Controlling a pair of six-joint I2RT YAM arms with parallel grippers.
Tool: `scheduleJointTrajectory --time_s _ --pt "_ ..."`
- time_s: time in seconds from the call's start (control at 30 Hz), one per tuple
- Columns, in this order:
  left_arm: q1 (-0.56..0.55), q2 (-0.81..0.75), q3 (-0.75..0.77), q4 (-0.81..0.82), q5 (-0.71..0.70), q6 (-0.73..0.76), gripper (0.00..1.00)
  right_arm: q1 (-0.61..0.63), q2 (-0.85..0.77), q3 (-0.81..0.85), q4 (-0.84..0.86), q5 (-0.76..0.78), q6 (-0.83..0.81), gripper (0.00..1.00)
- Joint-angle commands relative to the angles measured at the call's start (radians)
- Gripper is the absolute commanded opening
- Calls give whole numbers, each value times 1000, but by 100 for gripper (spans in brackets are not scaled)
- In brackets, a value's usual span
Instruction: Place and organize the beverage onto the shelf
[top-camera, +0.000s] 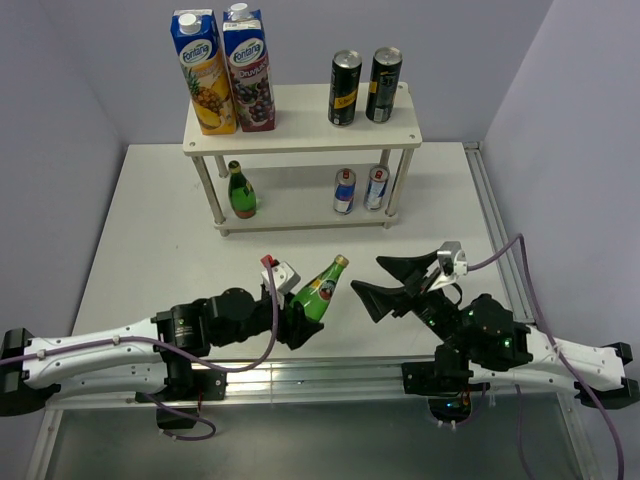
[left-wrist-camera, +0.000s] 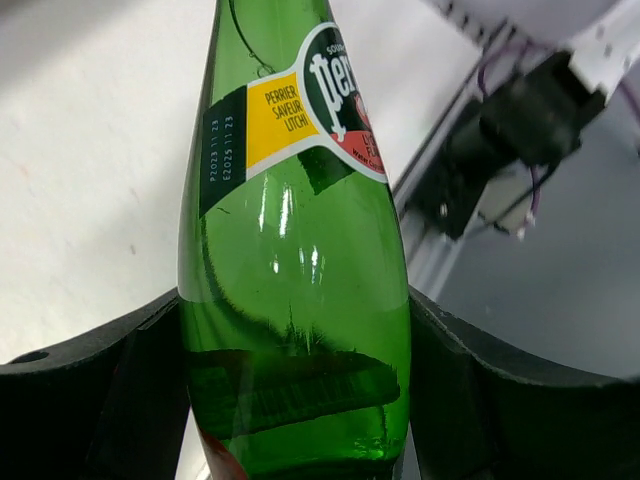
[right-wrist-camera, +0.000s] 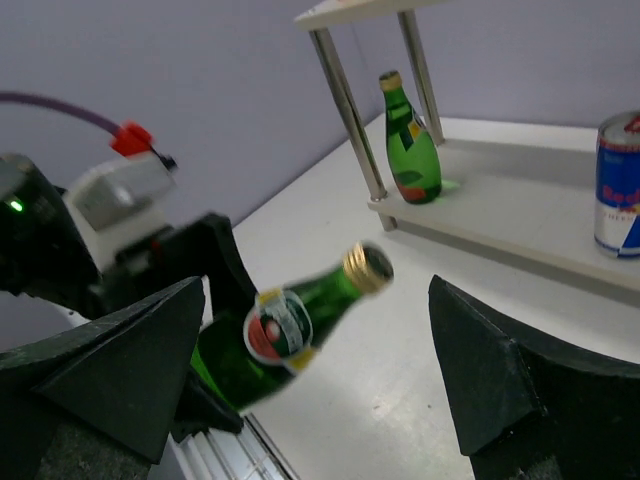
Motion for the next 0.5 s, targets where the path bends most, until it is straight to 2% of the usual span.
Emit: scheduleJointTrajectory --time_s 0.0,0.2,0.47 --pt "-2 -85 -2 187 99 -72 0 -4 22 76 35 -53 -101 100" --pt "-2 -40 6 227 110 -62 0 -4 46 83 63 -38 -99 100" --pt "-2 8 27 292 128 -64 0 -7 160 43 113 82 54 100"
